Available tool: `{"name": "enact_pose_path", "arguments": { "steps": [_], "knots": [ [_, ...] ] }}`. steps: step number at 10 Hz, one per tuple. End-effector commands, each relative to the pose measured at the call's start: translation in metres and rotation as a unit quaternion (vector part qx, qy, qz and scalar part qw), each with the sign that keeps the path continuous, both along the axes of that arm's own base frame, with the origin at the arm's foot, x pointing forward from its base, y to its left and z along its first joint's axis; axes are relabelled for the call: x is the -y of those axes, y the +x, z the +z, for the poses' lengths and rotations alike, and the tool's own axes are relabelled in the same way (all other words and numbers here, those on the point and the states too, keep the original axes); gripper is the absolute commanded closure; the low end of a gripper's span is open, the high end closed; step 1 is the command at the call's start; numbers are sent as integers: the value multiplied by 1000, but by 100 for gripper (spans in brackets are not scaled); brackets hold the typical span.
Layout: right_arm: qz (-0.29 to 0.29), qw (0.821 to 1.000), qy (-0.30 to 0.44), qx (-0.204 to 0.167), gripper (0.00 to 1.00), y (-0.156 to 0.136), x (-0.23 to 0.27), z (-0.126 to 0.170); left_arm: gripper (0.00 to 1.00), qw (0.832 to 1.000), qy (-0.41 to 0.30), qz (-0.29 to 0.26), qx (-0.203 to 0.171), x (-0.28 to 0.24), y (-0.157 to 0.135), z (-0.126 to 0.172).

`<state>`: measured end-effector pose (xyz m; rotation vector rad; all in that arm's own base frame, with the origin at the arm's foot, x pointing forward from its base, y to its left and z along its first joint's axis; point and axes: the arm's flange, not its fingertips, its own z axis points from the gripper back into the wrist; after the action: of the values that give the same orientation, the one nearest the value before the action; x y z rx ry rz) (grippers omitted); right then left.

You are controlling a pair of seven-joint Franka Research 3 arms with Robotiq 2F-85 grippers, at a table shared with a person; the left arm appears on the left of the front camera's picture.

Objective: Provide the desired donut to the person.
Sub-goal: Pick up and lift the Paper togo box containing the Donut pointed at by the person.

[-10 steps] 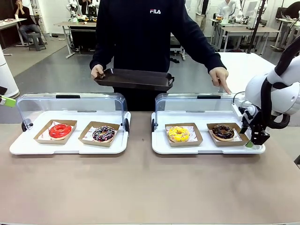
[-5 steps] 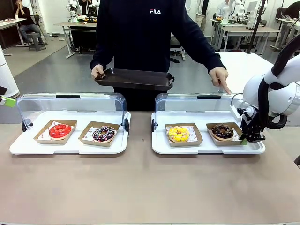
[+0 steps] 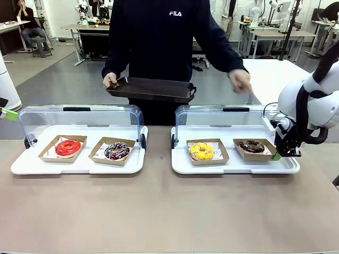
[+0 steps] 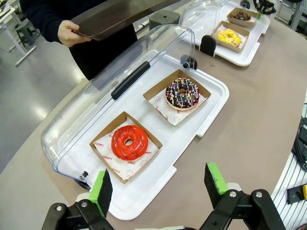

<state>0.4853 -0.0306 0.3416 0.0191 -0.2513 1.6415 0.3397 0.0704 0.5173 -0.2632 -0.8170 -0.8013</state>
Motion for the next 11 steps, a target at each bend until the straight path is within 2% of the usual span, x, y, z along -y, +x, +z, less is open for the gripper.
{"name": "enact_pose_path", "arguments": {
  "steps": [1,3,4,5,6,8,9,11],
  "knots": [
    [25,999,14,16,100,-49,-2,23,0,1000,-2,-2,2,-1,0,0],
    [63,997,-4,34,100,-104,-16,56,0,1000,-2,-2,2,-1,0,0],
    [70,995,-27,64,100,-125,-33,77,0,1000,-2,-2,2,-1,0,0],
    [110,991,-26,68,100,-134,-49,95,0,1000,-2,-2,2,-1,0,0],
    [134,987,-13,87,100,-131,-62,115,0,1000,-2,-2,2,-1,0,0],
    [160,982,20,102,100,-102,-98,156,0,1000,-2,-2,2,-1,0,0],
    [160,982,35,93,100,-91,-120,186,0,1000,-2,-2,2,-1,0,0],
    [122,983,38,130,100,-64,-158,221,0,1000,-2,-2,2,-1,0,0]
  ]
}}
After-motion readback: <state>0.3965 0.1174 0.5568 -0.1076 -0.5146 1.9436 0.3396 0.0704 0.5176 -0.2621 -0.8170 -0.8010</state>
